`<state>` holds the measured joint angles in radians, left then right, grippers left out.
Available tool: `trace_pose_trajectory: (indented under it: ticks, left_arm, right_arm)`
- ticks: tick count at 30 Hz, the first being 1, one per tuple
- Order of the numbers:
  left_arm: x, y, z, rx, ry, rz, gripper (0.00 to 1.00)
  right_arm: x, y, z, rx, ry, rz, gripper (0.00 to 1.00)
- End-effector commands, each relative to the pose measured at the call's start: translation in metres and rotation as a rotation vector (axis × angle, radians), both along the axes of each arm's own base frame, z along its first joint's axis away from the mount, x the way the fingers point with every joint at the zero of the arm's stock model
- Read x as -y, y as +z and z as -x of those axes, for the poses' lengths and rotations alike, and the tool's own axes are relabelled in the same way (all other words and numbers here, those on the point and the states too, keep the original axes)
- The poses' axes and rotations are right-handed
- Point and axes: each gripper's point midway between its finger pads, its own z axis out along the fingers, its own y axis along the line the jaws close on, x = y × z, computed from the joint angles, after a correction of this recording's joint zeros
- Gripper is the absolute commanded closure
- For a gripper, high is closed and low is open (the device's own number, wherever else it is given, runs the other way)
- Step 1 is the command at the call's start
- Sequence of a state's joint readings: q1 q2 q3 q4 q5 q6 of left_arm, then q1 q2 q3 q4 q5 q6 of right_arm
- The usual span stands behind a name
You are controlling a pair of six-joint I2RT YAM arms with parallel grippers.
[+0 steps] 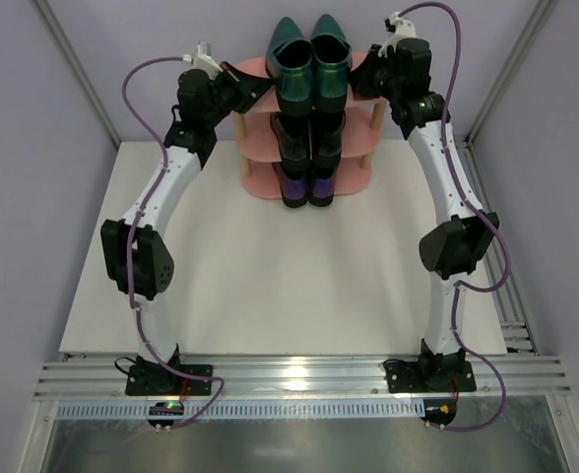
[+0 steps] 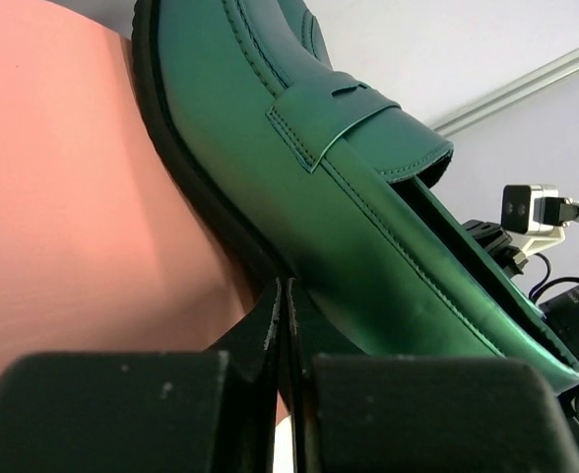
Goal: Place and organize the shoes onto the shoe shelf
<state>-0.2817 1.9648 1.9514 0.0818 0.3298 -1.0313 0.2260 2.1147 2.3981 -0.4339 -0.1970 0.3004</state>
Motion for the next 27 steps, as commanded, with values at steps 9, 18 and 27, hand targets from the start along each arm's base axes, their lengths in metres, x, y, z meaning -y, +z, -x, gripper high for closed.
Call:
trace_pose_trajectory:
  ticks: [9,18,27]
  left_arm:
    - [0.002,0.008,0.004,0.014,-0.027,-0.022,1.00]
    - [-0.004,0.015,-0.010,0.025,-0.017,-0.004,1.00]
    - [-0.106,0.036,-0.007,0.060,0.133,0.018,0.38]
  right_arm:
    - [-0.001,0.029,0.024,0.059,-0.106,0.015,0.96]
    - [0.022,0.049,0.035,0.103,-0.198,0.044,0.96]
    - [0.103,0.070,0.079,0.189,-0.537,0.010,0.96]
